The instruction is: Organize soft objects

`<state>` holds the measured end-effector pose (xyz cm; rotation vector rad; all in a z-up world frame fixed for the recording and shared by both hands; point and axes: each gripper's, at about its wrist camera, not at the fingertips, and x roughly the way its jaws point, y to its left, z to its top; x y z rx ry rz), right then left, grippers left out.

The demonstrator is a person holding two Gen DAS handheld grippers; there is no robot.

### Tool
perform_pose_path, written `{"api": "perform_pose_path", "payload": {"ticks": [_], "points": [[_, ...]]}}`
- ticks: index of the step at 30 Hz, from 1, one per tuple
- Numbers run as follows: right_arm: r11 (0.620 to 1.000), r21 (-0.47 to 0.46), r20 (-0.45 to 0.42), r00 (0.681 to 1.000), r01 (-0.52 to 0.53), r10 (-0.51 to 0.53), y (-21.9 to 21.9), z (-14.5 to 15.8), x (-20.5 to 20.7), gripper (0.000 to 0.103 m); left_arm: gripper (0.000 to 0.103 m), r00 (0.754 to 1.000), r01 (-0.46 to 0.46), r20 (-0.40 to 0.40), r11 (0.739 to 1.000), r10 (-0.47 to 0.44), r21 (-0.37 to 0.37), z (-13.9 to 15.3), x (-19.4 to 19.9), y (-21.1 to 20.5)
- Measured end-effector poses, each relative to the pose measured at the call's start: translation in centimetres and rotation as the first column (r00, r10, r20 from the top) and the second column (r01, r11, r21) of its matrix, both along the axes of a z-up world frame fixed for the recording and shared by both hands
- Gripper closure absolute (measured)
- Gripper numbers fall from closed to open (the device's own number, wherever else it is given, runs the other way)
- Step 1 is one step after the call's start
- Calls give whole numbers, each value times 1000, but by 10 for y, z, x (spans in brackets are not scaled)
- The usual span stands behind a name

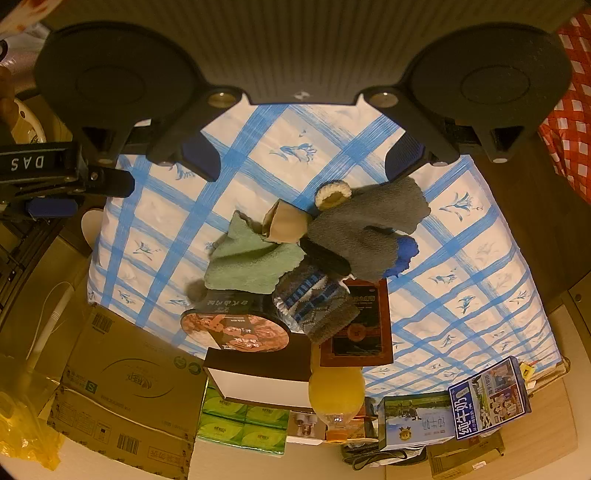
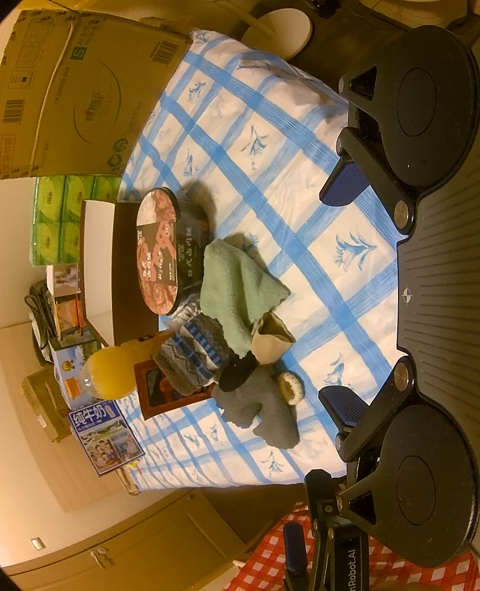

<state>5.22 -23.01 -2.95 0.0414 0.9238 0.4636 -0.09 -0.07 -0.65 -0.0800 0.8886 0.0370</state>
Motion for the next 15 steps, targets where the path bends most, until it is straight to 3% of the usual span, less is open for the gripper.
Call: {"api": "perform_pose_path", "payload": {"ticks": [15], "points": [[1000, 1, 1, 1000, 0, 0, 0, 1, 0, 0, 8, 1000, 0, -2, 1000, 0, -1, 1, 0, 0]]}}
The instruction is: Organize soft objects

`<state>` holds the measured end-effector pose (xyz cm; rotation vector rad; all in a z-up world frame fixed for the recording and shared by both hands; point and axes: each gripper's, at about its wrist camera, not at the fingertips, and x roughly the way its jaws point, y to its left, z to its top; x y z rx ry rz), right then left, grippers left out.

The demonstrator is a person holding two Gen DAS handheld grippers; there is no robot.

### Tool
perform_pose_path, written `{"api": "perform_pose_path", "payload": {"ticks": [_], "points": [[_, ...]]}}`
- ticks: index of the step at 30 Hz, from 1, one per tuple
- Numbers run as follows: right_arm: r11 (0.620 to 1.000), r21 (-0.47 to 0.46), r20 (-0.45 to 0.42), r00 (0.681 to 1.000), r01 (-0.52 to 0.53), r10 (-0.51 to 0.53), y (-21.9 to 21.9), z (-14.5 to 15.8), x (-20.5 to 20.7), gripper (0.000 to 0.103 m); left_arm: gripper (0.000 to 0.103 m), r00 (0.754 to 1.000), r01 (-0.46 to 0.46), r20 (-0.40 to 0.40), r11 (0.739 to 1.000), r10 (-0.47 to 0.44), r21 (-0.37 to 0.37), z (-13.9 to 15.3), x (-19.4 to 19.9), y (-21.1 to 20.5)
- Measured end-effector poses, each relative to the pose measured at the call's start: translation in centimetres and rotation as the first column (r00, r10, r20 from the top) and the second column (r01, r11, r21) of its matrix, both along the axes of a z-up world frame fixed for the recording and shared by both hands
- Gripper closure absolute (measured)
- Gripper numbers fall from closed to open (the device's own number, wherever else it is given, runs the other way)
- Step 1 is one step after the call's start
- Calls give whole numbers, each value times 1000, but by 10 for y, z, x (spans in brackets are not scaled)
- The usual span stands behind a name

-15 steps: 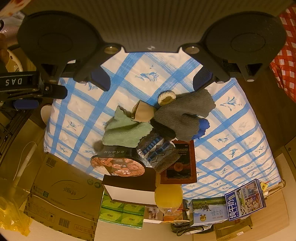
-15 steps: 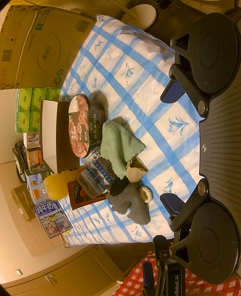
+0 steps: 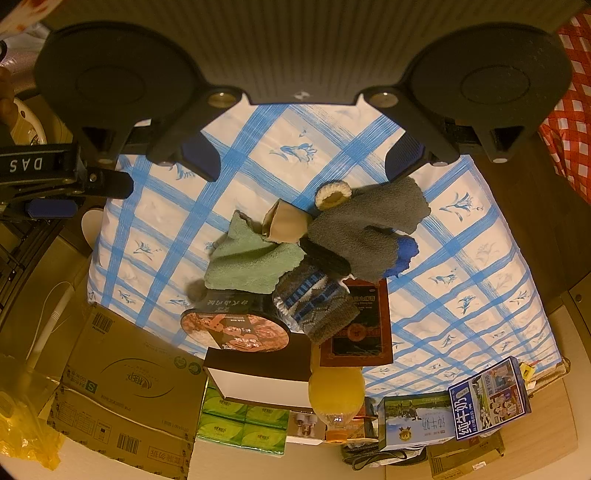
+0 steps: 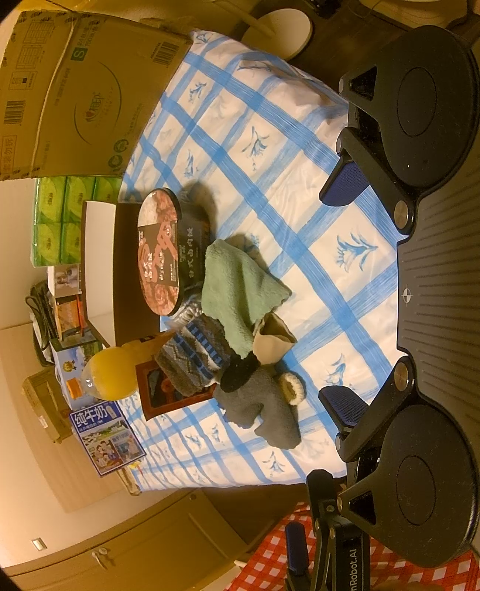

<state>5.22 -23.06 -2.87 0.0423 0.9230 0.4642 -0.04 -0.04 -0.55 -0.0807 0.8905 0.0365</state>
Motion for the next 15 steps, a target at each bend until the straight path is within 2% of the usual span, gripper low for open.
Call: {"api": "perform_pose_path", "payload": {"ticks": [15], "points": [[1000, 2, 3, 1000, -1, 1, -1, 1, 0, 0, 8, 1000, 1, -1, 1000, -1, 0, 0, 0, 0]]}}
